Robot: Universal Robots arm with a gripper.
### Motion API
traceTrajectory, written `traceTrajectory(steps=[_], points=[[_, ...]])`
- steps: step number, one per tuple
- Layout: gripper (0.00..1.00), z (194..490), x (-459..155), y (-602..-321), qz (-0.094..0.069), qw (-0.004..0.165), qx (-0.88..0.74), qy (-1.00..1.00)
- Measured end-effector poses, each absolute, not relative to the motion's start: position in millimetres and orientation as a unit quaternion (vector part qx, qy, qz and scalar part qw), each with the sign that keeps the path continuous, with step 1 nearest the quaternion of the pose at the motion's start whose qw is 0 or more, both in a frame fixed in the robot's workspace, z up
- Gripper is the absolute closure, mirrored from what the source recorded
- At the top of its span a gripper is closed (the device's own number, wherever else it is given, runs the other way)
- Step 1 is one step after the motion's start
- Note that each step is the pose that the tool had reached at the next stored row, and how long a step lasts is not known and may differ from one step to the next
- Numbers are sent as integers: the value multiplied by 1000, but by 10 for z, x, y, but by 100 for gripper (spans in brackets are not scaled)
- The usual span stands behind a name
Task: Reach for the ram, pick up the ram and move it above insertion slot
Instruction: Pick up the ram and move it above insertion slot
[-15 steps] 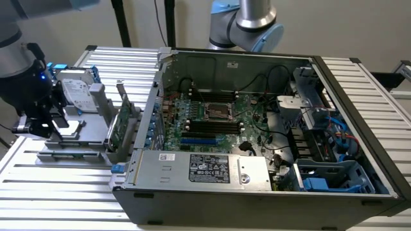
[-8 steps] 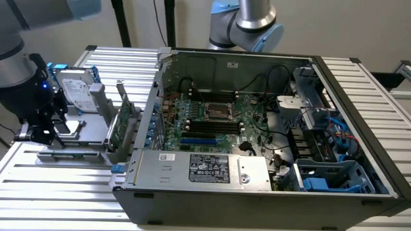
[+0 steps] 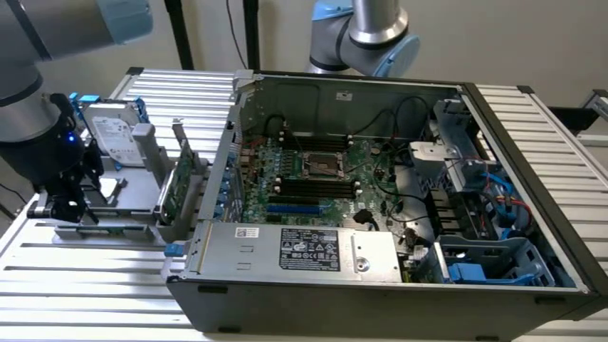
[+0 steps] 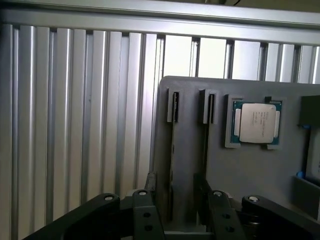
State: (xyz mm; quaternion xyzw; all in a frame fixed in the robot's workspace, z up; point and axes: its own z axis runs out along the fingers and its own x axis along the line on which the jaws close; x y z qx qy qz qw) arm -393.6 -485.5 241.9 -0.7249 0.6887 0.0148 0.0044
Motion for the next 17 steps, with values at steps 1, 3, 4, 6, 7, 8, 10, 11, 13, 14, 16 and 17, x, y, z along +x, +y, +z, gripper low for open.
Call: traceTrajectory(steps=[1, 3, 4, 6, 7, 8, 10, 11, 13, 14, 16, 17], points=[[58, 2402, -3936, -4857, 15, 4, -725, 689], [58, 2366, -3936, -4862, 15, 4, -725, 689], [58, 2347, -3936, -4865, 15, 4, -725, 689], [58, 2310, -3936, -4869, 15, 4, -725, 689], [58, 2292, -3936, -4871, 15, 4, -725, 689], [58, 2273, -3936, -4872, 15, 4, -725, 689], [58, 2238, -3934, -4875, 15, 4, -725, 689], [58, 2220, -3933, -4876, 15, 4, -725, 689], [58, 2184, -3931, -4879, 15, 4, -724, 689], [58, 2166, -3930, -4880, 15, 4, -724, 690], [58, 2129, -3927, -4881, 15, 4, -723, 690], [58, 2110, -3925, -4882, 15, 5, -723, 690]])
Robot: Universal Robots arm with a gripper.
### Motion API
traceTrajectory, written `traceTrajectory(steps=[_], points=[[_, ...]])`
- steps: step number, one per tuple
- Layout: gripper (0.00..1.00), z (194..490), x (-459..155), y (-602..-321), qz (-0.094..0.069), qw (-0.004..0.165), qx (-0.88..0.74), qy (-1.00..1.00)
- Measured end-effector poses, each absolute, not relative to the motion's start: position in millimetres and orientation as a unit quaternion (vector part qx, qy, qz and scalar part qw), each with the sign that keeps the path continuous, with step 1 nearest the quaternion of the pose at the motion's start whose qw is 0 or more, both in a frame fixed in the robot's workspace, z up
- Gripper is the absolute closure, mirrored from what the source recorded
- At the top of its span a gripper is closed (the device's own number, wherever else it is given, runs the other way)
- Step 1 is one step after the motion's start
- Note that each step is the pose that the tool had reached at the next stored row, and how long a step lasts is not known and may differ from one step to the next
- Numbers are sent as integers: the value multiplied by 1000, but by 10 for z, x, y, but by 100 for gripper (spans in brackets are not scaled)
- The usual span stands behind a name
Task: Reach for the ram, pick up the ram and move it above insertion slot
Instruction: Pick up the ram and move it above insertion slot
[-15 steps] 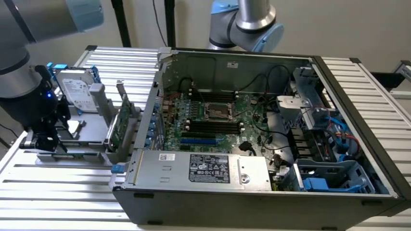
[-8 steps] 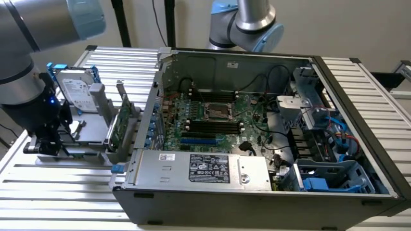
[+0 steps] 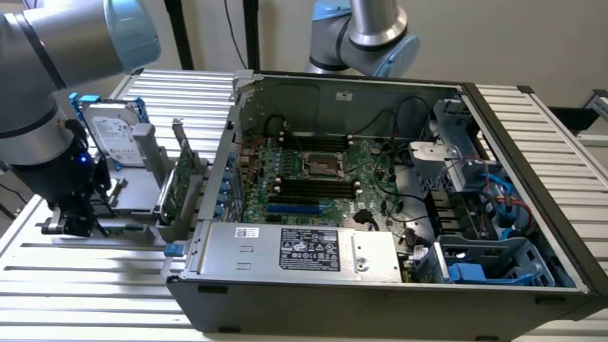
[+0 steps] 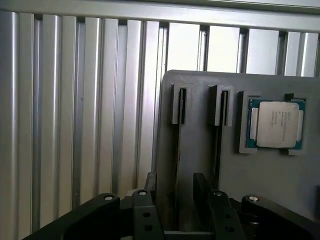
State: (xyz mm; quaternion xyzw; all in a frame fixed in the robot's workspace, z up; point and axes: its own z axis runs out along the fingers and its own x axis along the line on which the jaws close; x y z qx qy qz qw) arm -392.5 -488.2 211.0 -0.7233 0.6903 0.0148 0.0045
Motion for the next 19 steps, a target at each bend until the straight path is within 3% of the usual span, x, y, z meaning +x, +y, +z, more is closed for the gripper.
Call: traceTrajectory(steps=[19], points=[[58, 1983, -3913, -4877, 27, 2, -722, 692]])
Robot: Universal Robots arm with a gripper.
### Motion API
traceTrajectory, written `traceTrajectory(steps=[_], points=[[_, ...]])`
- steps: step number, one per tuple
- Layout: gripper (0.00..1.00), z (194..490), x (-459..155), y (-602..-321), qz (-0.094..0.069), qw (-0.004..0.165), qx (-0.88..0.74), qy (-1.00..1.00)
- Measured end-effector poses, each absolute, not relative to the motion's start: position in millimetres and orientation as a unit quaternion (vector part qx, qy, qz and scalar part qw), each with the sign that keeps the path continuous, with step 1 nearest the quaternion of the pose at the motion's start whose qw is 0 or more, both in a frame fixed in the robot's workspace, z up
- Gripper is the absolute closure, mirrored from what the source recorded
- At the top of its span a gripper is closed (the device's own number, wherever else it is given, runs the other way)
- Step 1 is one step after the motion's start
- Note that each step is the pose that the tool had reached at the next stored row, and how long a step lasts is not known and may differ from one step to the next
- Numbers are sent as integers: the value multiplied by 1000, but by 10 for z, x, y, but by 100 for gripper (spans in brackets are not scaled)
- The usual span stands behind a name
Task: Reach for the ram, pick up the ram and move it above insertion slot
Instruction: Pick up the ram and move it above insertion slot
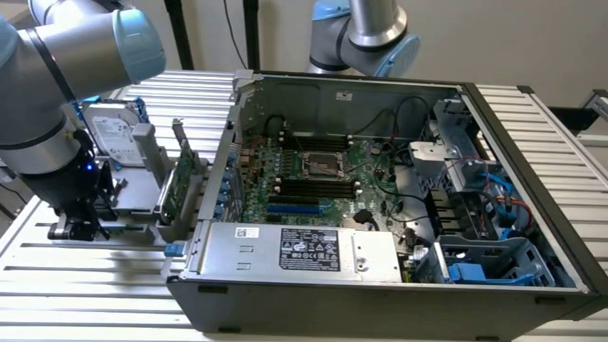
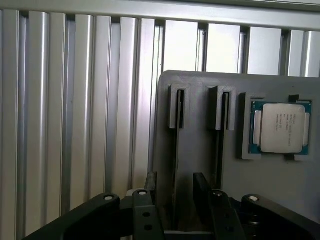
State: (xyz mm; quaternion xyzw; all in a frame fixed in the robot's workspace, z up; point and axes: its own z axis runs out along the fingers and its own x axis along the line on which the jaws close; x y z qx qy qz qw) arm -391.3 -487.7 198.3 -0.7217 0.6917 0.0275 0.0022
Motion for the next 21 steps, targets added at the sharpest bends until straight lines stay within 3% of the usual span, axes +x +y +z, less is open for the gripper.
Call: traceTrajectory(steps=[3, 5, 8, 9, 21], points=[[60, 1981, -3907, -4876, 28, 2, -722, 692], [73, 1980, -3905, -4876, 28, 2, -722, 692], [78, 1979, -3900, -4875, 28, 2, -722, 692], [85, 1979, -3899, -4876, 28, 2, -722, 692], [87, 1983, -3898, -4875, 28, 2, -722, 692]])
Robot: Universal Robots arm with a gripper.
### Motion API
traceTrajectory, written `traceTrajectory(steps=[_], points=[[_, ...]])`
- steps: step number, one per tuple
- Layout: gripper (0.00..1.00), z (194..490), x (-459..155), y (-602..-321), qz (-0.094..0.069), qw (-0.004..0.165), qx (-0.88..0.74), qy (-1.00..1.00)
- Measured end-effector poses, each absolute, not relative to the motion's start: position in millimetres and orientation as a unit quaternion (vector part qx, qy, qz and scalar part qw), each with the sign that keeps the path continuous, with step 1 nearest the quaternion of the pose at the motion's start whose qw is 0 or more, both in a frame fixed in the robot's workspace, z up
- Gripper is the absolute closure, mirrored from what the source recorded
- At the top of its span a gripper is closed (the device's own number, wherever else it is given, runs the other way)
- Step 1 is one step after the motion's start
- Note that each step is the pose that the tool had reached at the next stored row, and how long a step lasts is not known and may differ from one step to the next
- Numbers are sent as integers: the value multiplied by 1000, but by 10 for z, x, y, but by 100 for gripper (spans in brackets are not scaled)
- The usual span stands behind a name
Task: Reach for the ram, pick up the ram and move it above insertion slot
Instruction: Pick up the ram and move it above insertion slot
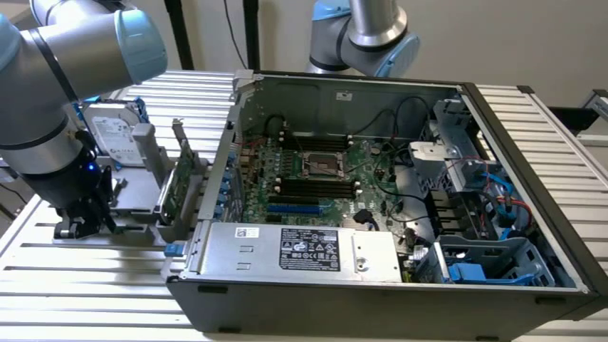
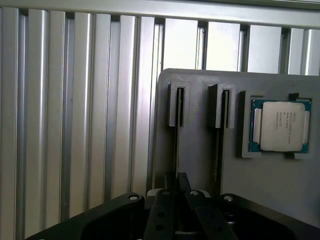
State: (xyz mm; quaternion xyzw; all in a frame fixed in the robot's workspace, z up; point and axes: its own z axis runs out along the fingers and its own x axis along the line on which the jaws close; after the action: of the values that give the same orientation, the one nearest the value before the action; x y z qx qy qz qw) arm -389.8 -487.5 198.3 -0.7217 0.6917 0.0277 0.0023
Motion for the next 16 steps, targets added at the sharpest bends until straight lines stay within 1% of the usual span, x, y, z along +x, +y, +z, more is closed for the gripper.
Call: traceTrajectory(steps=[7, 16], points=[[87, 2144, -3898, -4875, 28, 2, -722, 692], [87, 2548, -3890, -4876, 28, 2, -722, 692]])
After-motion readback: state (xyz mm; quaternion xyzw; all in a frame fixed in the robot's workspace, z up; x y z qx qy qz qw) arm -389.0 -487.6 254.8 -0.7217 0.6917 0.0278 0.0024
